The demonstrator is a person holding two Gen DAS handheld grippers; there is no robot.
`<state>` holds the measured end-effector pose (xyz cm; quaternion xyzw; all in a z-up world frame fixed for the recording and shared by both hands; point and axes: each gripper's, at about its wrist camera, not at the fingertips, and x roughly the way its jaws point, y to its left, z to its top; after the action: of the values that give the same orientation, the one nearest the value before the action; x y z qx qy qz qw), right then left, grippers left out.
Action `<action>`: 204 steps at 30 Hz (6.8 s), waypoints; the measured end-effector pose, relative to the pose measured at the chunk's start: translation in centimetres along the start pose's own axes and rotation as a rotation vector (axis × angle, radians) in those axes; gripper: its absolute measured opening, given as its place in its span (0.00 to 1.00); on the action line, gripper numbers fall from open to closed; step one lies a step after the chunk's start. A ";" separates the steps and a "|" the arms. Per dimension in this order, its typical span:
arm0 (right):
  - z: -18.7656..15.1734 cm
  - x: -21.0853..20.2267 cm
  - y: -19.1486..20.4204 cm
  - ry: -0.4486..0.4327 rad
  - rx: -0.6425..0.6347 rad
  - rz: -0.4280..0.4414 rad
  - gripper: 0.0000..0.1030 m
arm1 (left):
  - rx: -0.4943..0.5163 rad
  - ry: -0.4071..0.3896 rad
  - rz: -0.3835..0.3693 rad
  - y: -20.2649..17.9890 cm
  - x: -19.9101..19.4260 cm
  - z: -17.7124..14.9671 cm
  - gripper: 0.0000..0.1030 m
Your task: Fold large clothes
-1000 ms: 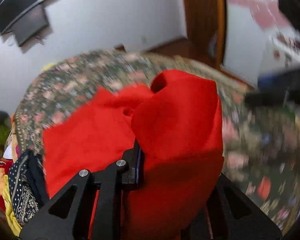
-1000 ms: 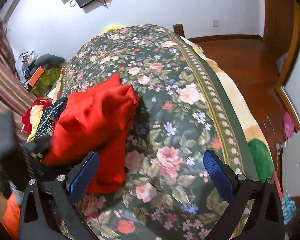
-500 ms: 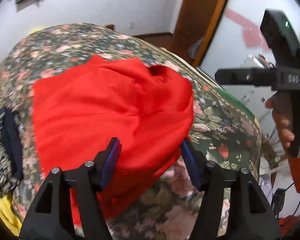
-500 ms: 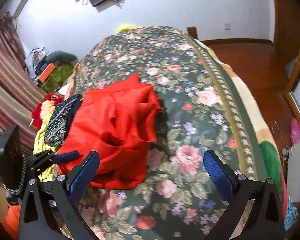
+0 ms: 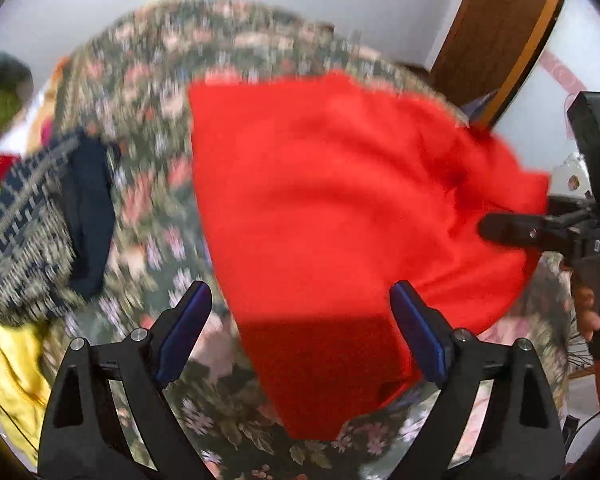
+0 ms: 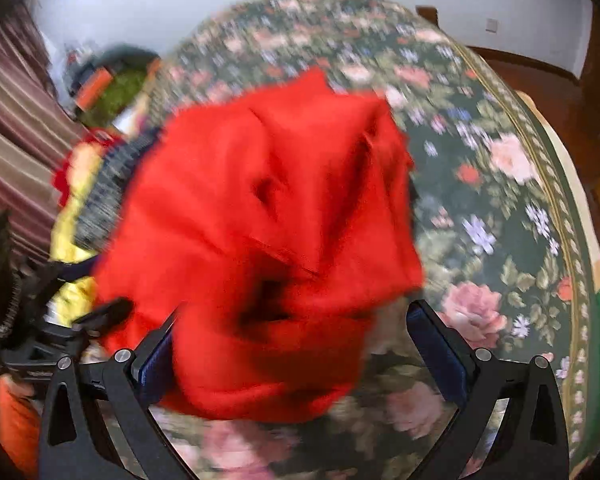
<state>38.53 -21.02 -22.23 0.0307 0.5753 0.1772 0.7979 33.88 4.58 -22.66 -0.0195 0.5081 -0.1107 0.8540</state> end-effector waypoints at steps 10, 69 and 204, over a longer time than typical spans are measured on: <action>-4.6 -0.6 -3.9 0.007 -0.011 0.007 1.00 | -0.022 -0.024 0.005 -0.1 0.6 -4.2 0.92; 10.2 -1.1 9.0 -0.127 -0.142 0.371 0.25 | -0.226 -0.289 -0.307 9.7 -6.8 5.7 0.36; -14.1 -29.1 28.3 -0.881 -0.448 0.277 0.70 | -0.139 -0.994 0.439 -0.9 -39.3 -16.2 0.95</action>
<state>10.38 -6.01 6.56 0.0066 0.1226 0.3705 0.9207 1.59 13.16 3.57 -0.0193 0.0417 0.1263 0.9909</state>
